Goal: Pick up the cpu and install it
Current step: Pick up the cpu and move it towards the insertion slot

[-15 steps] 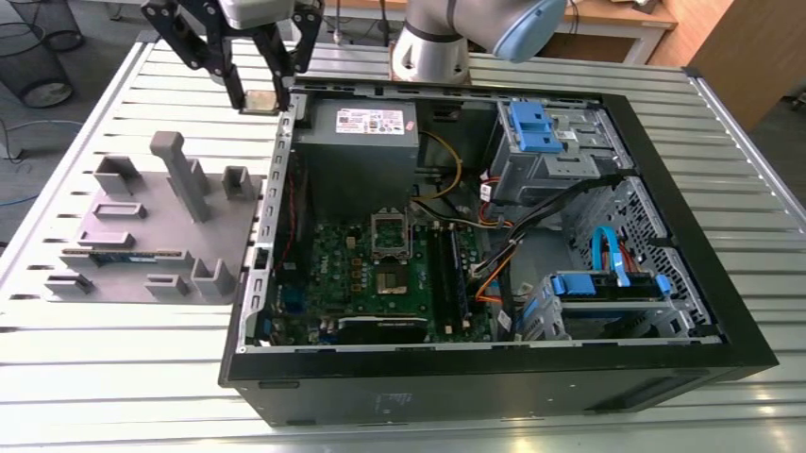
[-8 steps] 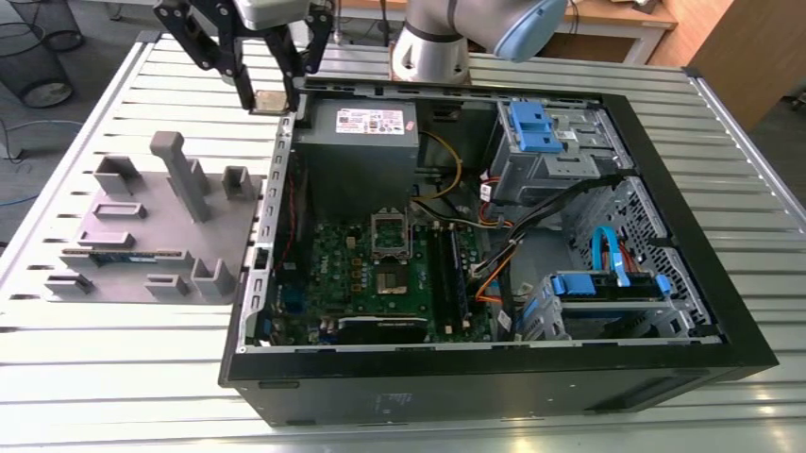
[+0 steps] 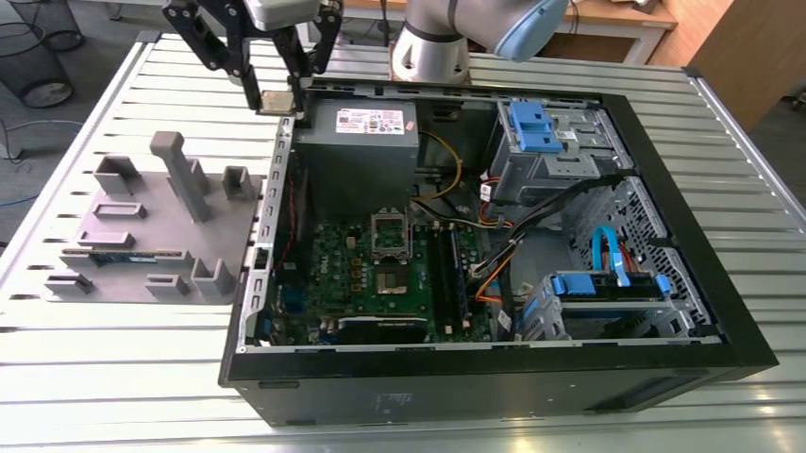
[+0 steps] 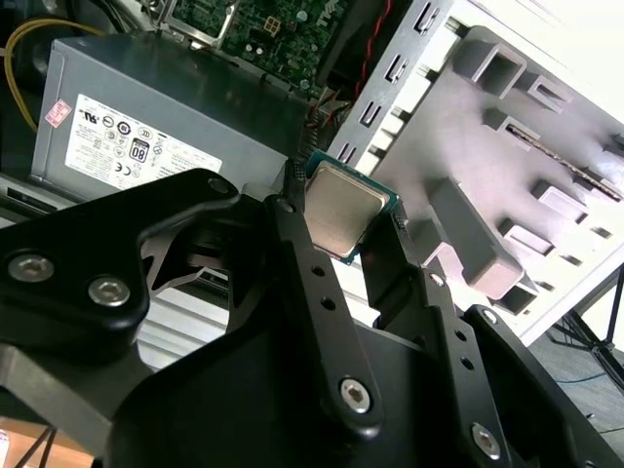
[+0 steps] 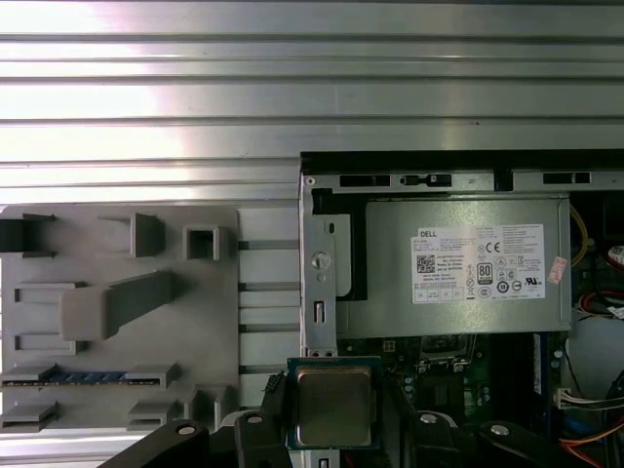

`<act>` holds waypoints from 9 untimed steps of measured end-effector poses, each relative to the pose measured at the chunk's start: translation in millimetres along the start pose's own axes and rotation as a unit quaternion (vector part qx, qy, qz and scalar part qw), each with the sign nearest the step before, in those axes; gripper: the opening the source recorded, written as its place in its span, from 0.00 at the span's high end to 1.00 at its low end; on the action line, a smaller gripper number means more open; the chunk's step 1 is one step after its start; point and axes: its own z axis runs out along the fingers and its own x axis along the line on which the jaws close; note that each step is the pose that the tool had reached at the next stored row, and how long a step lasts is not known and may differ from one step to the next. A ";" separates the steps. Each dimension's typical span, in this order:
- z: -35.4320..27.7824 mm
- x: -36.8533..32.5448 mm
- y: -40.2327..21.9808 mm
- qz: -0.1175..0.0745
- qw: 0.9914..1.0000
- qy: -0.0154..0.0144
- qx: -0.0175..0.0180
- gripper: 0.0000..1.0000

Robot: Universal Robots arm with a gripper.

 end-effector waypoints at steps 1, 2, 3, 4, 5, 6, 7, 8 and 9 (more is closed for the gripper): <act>0.0 -0.2 0.0 0.000 1.000 0.000 0.000 0.53; 0.0 -0.5 0.0 0.000 1.000 0.000 0.000 0.53; 0.1 -0.7 0.0 0.000 1.000 0.000 0.000 0.53; 0.1 -1.0 0.0 0.000 1.000 0.000 0.000 0.53; 0.1 -1.3 0.0 0.000 1.000 0.000 0.000 0.53; 0.1 -1.5 0.1 0.000 1.000 0.000 0.000 0.53; 0.1 -1.8 0.0 0.000 1.000 0.000 0.000 0.53; 0.1 -2.1 0.1 0.000 1.000 0.000 0.000 0.53; 0.1 -2.4 0.1 0.000 1.000 0.000 0.000 0.53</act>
